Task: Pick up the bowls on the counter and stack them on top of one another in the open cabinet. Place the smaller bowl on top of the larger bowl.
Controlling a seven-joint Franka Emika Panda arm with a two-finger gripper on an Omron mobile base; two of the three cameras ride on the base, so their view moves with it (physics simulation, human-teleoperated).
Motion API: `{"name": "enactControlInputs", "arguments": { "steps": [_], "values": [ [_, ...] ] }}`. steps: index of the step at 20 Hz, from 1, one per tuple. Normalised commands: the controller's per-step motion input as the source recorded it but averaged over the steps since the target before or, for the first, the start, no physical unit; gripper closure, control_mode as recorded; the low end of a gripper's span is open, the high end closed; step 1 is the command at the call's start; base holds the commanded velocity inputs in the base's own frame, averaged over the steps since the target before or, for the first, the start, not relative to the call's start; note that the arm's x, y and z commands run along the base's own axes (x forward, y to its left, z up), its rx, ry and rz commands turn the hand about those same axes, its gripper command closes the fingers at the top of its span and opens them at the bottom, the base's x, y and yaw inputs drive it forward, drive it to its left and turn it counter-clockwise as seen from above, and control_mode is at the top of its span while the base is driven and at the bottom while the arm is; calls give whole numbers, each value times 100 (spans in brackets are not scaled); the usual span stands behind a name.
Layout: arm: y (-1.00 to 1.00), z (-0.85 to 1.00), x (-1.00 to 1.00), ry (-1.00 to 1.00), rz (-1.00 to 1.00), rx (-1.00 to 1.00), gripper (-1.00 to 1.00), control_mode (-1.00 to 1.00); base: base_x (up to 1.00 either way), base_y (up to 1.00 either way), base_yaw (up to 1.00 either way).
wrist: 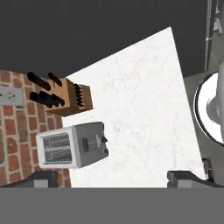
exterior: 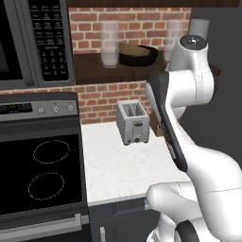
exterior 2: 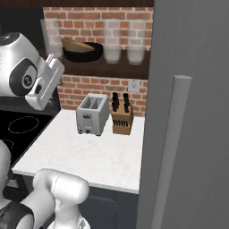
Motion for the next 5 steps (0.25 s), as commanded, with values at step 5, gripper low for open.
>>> {"name": "enactControlInputs", "arguments": {
  "steps": [5],
  "values": [
    [0, -100, -46, 3, 5, -2, -100, -100, 0, 0, 0]
  ]
}}
